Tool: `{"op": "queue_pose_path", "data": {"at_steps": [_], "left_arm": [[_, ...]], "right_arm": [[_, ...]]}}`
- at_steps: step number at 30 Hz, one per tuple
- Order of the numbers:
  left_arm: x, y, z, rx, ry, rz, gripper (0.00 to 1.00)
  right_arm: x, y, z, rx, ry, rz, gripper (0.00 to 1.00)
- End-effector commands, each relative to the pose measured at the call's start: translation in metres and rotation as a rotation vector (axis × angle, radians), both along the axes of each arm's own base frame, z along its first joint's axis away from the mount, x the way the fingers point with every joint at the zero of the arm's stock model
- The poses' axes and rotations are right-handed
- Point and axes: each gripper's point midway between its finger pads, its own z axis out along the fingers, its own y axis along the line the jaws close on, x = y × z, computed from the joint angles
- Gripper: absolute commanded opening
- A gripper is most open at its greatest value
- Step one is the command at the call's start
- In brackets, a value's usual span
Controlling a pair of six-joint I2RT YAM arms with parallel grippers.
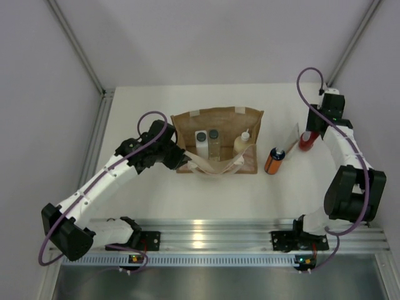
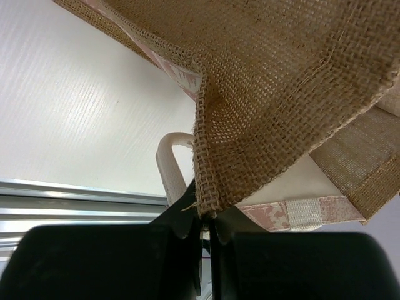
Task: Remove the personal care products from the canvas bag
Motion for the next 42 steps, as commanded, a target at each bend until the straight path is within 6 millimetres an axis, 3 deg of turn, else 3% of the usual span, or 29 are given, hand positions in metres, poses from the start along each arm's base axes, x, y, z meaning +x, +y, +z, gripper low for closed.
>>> {"op": "queue_pose_path", "data": {"at_steps": [1, 5, 10, 13, 18, 21, 24, 25, 26, 30, 31, 33, 34, 36, 37, 39, 40, 42], "left_arm": [[-0.001, -0.011, 0.012, -0.047, -0.002, -0.032, 0.00], [-0.001, -0.009, 0.011, -0.042, -0.004, -0.032, 0.00], [-0.005, -0.009, 0.003, -0.035, 0.018, -0.039, 0.00], [-0.004, -0.008, 0.005, -0.031, 0.005, -0.044, 0.00], [-0.005, -0.004, 0.009, -0.027, -0.016, -0.036, 0.00], [-0.005, -0.004, 0.008, -0.026, -0.017, -0.035, 0.00], [-0.005, -0.003, 0.008, -0.026, -0.015, -0.034, 0.00], [-0.006, -0.003, 0.008, -0.027, -0.015, -0.035, 0.00], [-0.006, -0.003, 0.008, -0.027, -0.015, -0.035, 0.00], [-0.006, -0.004, 0.006, -0.026, -0.009, -0.034, 0.00], [-0.006, -0.003, 0.006, -0.026, -0.011, -0.036, 0.00], [-0.005, -0.003, 0.007, -0.024, -0.017, -0.033, 0.00], [-0.005, -0.003, 0.008, -0.025, -0.016, -0.031, 0.00], [-0.005, -0.004, 0.009, -0.027, -0.020, -0.036, 0.00], [-0.001, 0.001, 0.009, -0.006, -0.037, -0.014, 0.00], [0.000, 0.003, 0.010, -0.002, -0.047, -0.008, 0.00], [0.001, 0.003, 0.010, 0.001, -0.049, -0.007, 0.00], [0.002, 0.004, 0.012, 0.002, -0.058, -0.002, 0.00]], "right_arm": [[0.065, -0.010, 0.079, -0.105, -0.277, 0.087, 0.00], [0.087, -0.009, 0.059, -0.127, -0.222, 0.139, 0.00], [0.094, -0.009, 0.045, -0.128, -0.187, 0.146, 0.00], [0.092, -0.011, 0.029, -0.126, -0.143, 0.137, 0.13], [0.092, -0.007, 0.024, -0.097, -0.123, 0.137, 0.45], [0.097, -0.008, 0.035, -0.089, -0.138, 0.126, 0.55], [0.099, -0.011, 0.060, -0.099, -0.175, 0.099, 0.64], [0.099, -0.015, 0.077, -0.108, -0.197, 0.070, 0.72], [0.099, -0.014, 0.088, -0.106, -0.213, 0.066, 0.74], [0.090, -0.022, 0.144, -0.111, -0.289, -0.021, 0.76], [0.085, -0.018, 0.173, -0.103, -0.345, -0.027, 0.76], [0.075, 0.008, 0.185, 0.044, -0.369, -0.021, 0.74], [0.069, 0.035, 0.206, 0.110, -0.413, 0.032, 0.71], [0.056, 0.088, 0.210, 0.273, -0.404, 0.109, 0.61], [0.042, 0.147, 0.217, 0.316, -0.397, 0.233, 0.60], [0.018, 0.196, 0.219, 0.328, -0.379, 0.301, 0.59], [-0.006, 0.240, 0.219, 0.359, -0.365, 0.405, 0.59], [-0.029, 0.274, 0.217, 0.450, -0.350, 0.430, 0.55]]}}
